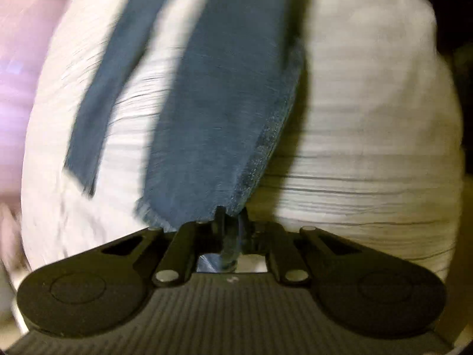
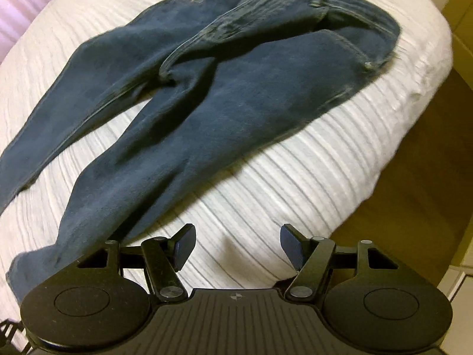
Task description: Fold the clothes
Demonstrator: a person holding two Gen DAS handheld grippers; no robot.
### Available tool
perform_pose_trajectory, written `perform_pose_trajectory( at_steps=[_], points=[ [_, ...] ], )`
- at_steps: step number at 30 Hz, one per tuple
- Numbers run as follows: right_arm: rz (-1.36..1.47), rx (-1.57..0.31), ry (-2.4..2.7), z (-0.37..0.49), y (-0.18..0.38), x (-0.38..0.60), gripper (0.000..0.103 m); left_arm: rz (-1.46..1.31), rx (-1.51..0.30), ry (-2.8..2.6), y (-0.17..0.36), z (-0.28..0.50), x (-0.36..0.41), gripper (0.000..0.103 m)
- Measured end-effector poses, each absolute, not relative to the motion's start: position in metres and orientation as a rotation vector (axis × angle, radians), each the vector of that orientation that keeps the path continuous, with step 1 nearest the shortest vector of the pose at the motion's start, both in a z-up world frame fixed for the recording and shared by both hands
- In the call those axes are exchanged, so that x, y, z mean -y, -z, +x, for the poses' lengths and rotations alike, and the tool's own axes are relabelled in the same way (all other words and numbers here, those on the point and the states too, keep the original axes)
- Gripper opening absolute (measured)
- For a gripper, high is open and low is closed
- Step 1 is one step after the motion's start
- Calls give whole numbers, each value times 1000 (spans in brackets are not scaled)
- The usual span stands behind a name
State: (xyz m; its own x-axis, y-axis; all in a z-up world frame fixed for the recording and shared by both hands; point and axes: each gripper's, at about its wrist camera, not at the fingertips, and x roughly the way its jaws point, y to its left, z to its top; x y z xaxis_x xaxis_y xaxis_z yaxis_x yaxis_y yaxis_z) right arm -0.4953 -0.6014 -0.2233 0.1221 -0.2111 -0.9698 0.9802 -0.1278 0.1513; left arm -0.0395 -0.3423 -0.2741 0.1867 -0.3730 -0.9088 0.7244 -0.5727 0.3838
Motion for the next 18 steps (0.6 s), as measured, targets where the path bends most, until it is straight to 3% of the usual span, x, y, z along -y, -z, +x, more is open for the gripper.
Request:
perform_pose_trajectory(
  at_steps=[2, 4, 8, 18],
  points=[
    [1216, -859, 1317, -504, 221, 602, 67, 1470, -521, 1613, 239, -25, 331, 5],
    [1210, -828, 1340, -513, 219, 603, 67, 1513, -549, 1636, 225, -23, 314, 5],
    [1233, -729, 1402, -539, 224, 606, 67, 1568, -689, 1612, 242, -30, 310, 5],
    [1299, -457, 1517, -653, 240, 661, 67, 1778, -721, 1496, 255, -66, 322, 5]
  ],
)
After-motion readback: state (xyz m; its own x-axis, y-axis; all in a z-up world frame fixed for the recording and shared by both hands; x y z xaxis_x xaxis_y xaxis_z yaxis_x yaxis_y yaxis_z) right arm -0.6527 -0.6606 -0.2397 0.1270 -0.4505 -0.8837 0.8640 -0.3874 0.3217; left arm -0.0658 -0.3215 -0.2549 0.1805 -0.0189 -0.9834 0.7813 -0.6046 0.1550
